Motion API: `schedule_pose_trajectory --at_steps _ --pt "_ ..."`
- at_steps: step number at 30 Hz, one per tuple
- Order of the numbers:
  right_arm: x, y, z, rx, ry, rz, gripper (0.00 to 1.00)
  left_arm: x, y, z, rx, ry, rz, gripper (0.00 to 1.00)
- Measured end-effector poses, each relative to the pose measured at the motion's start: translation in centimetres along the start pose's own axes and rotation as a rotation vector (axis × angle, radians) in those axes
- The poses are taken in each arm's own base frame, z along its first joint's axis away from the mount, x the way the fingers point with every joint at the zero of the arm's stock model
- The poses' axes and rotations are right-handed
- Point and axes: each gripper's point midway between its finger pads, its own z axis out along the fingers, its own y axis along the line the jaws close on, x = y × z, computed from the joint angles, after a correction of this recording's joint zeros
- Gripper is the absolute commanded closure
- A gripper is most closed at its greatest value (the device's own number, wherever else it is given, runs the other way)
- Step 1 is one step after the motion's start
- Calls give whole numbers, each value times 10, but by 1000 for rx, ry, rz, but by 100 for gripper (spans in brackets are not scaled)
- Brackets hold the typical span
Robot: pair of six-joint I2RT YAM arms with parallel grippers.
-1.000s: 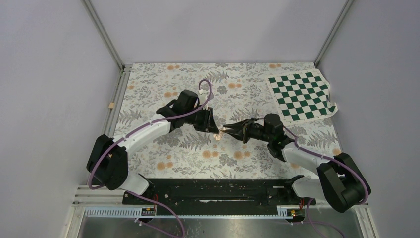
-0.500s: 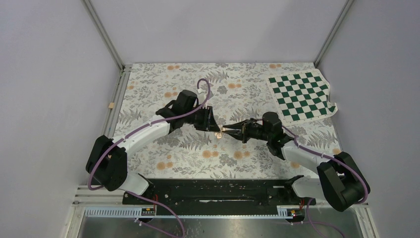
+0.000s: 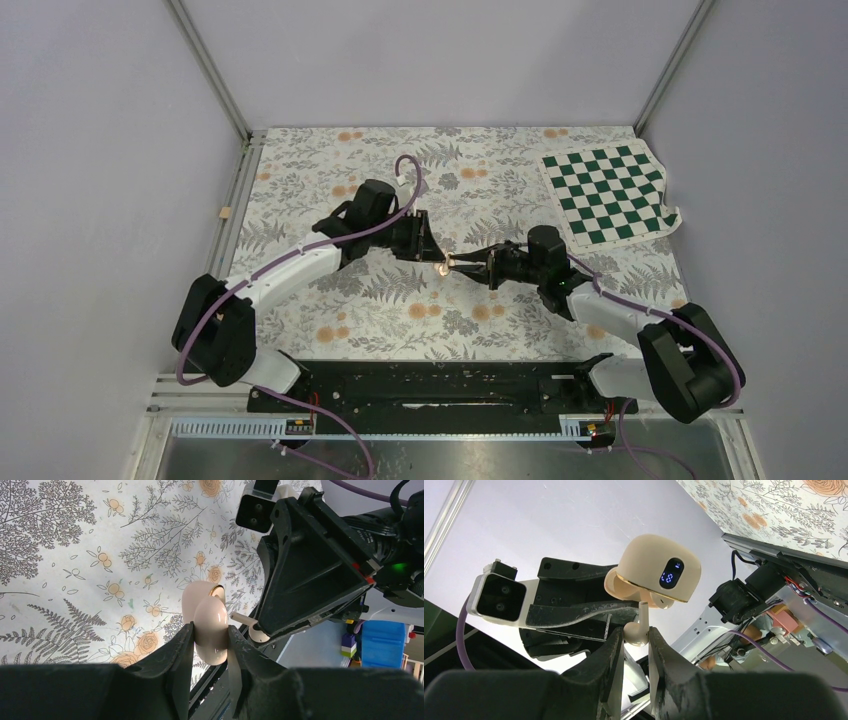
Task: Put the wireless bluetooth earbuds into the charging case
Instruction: Place the earbud in the charging case.
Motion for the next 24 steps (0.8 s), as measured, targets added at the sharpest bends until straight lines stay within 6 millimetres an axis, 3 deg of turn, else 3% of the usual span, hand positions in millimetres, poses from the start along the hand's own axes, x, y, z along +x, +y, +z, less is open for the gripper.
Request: schedule_pose_trajectory --at_steps 24 --pt "-2 3 4 0 -2 1 100 6 -8 -12 31 -6 28 81"
